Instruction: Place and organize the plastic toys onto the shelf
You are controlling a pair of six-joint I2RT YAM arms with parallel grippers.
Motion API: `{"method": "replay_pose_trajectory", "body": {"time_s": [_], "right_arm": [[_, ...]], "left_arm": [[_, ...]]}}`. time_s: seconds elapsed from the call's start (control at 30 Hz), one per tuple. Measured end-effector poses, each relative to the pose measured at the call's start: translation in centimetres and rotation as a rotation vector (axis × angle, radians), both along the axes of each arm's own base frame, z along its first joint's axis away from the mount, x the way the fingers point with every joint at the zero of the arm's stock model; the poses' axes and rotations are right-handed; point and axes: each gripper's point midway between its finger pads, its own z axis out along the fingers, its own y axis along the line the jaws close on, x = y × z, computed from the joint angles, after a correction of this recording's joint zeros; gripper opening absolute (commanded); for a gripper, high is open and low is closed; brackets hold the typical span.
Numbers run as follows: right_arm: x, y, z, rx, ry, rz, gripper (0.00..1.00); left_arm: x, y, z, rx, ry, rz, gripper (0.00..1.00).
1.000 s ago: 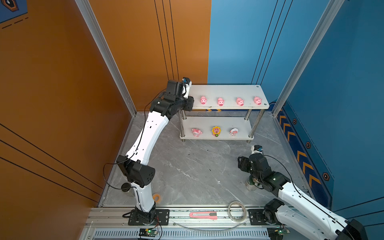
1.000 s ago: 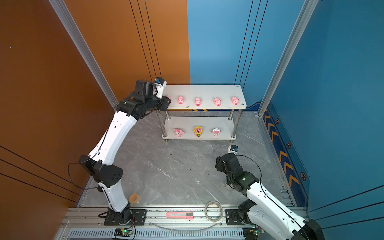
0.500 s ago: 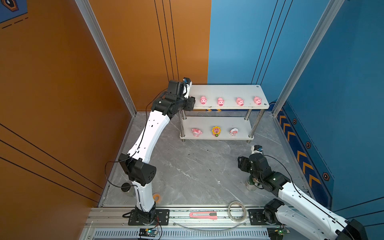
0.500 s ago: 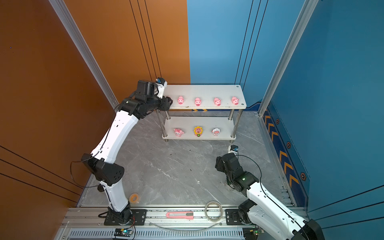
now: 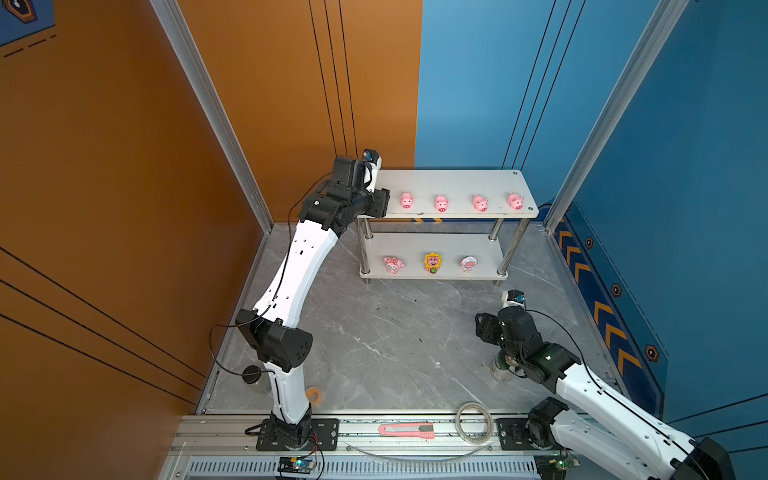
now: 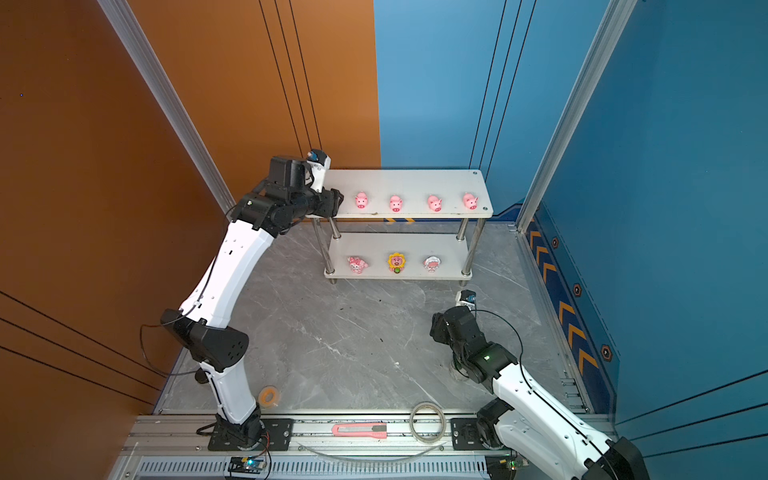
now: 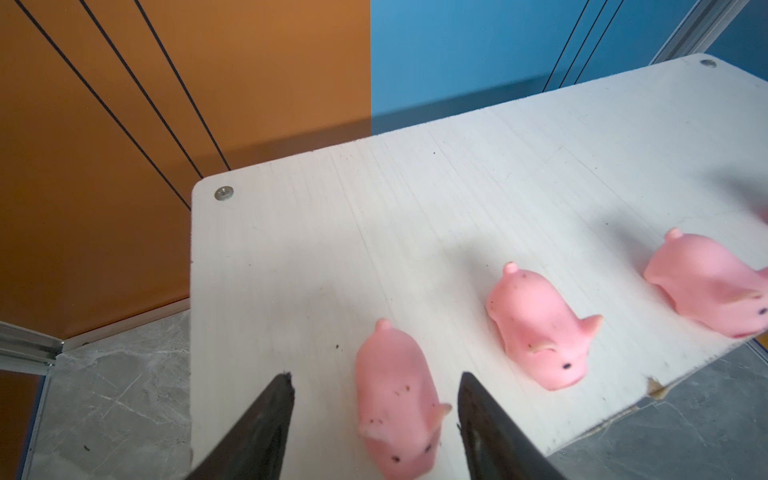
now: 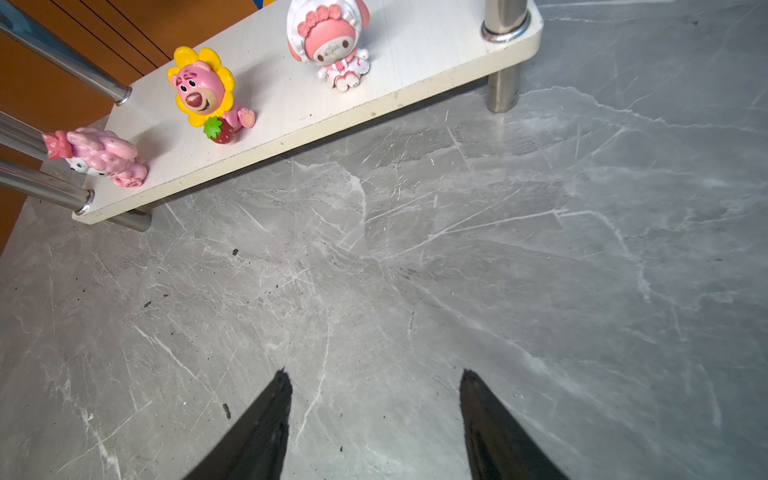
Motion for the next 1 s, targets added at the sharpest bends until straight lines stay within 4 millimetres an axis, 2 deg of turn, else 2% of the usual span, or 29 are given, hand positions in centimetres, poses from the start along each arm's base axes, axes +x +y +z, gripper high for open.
{"method": "replay_pose_trajectory", "body": {"time_s": [0.1, 0.2, 0.27, 0.37, 0.43, 0.5, 0.57, 0.6, 0.63, 0.8, 0.97, 1.0], "right_arm": [[-0.2, -0.1, -0.2, -0.030, 0.025, 0.012, 0.67], [-0.3, -0.3, 0.1, -0.068, 0.049, 0.027, 0.68], [0.0, -0.4, 1.3, -0.089, 0.045, 0.036, 0.68], [0.9, -0.6, 4.1, -0.104, 0.000, 0.040, 0.69], [1.4, -0.8, 5.9, -0.110, -0.033, 0.037, 0.70], [1.9, -1.2, 7.3, -0.122, -0.061, 0.029, 0.72], [2.3, -1.9, 8.3, -0.146, -0.082, 0.017, 0.74], [2.5, -2.3, 8.6, -0.158, -0.088, 0.009, 0.75], [2.8, -2.9, 8.8, -0.179, -0.090, -0.006, 0.77], [3.9, -6.9, 8.4, -0.278, -0.078, -0.096, 0.81], [4.4, -13.0, 6.6, -0.273, -0.071, -0.290, 0.83], [4.3, -13.9, 6.1, -0.275, -0.068, -0.321, 1.00]], "left_arm": [[-0.5, 0.5, 0.8, 0.001, -0.014, 0.011, 0.66], [-1.8, 1.0, 2.7, -0.011, -0.048, 0.014, 0.66], [-3.3, 1.7, 4.4, -0.021, -0.082, 0.015, 0.66], [-5.9, 2.5, 6.6, -0.026, -0.130, 0.012, 0.66], [-7.5, 3.0, 7.4, -0.030, -0.153, 0.010, 0.66], [-9.0, 3.4, 7.3, -0.034, -0.167, 0.009, 0.67], [-10.4, 3.9, 5.9, -0.032, -0.167, 0.009, 0.70], [-10.8, 4.1, 5.0, -0.029, -0.163, 0.011, 0.76], [-11.3, 4.3, 3.8, -0.021, -0.157, 0.013, 0.99], [-12.8, 4.3, -1.9, -0.021, -0.112, 0.007, 0.98], [-13.6, 3.6, -8.0, -0.006, -0.082, -0.018, 0.98], [-13.6, 3.6, -8.8, -0.005, -0.081, -0.019, 0.98]]}}
